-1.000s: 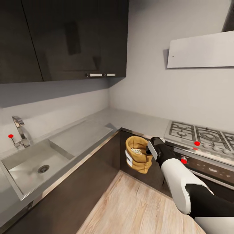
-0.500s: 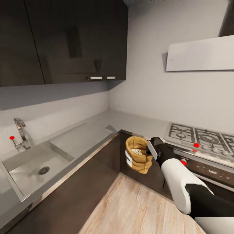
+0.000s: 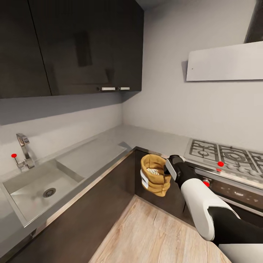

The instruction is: In the kitchen, take the popcorn bag from the countertop, put it into the microwave, and heat it until the popcorn is cooked so the cooked popcorn ends up inside the bag.

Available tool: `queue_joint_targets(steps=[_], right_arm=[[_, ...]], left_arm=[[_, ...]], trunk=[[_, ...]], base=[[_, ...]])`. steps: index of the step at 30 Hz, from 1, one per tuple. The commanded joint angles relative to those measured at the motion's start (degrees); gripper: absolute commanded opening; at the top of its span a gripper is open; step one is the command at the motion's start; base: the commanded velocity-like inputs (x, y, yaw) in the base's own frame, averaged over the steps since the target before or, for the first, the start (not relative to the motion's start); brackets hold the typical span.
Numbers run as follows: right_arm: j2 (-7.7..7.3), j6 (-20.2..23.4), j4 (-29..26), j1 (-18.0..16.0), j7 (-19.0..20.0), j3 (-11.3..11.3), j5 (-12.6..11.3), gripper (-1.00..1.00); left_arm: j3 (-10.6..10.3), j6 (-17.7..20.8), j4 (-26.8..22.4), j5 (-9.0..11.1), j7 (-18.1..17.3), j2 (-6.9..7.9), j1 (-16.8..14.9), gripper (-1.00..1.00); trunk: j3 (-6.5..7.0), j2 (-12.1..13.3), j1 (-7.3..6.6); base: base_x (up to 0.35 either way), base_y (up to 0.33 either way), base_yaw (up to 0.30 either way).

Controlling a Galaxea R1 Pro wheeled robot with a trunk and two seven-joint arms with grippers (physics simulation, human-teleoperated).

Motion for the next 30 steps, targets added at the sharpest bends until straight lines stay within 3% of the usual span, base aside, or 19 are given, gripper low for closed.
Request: queue_joint_targets(steps=[1,9,17,24,30], right_arm=[[0.07,0.1,-0.1,0.0,-0.2,-0.3,0.1,-1.0],[0.03,0.3,-0.1,0.0,-0.1,-0.3,0.1,-1.0],[-0.05,0.3,0.0,0.0,-0.2,-0.3,0.1,-1.0],[-2.64,0.4,0.0,0.0,-0.1,-0.3,-0.1,-1.0],[-3.38,0.4,-0.1,0.0,-0.1,-0.3,-0.1,-1.0]], left_arm=[[0.1,-0.1,0.0,0.3,0.1,-0.02,0.0,1.0],[0.1,-0.1,-0.1,0.3,0.1,-0.02,0.0,1.0],[0.1,-0.1,0.0,0.3,0.1,-0.02,0.0,1.0],[0.1,-0.1,0.0,0.3,0.0,-0.02,0.0,1.0],[0.0,0.0,0.0,0.2,-0.1,-0.18,0.0,1.0]], trunk=[[-0.07,0.0,0.01],[-0.07,0.0,0.01],[-0.07,0.0,0.01],[-0.07,0.0,0.01],[-0.07,0.0,0.01]], base=[[0.0,0.0,0.0],[0.0,0.0,-0.02],[0.0,0.0,-0.266],[0.0,0.0,-0.287],[0.0,0.0,-0.287]])
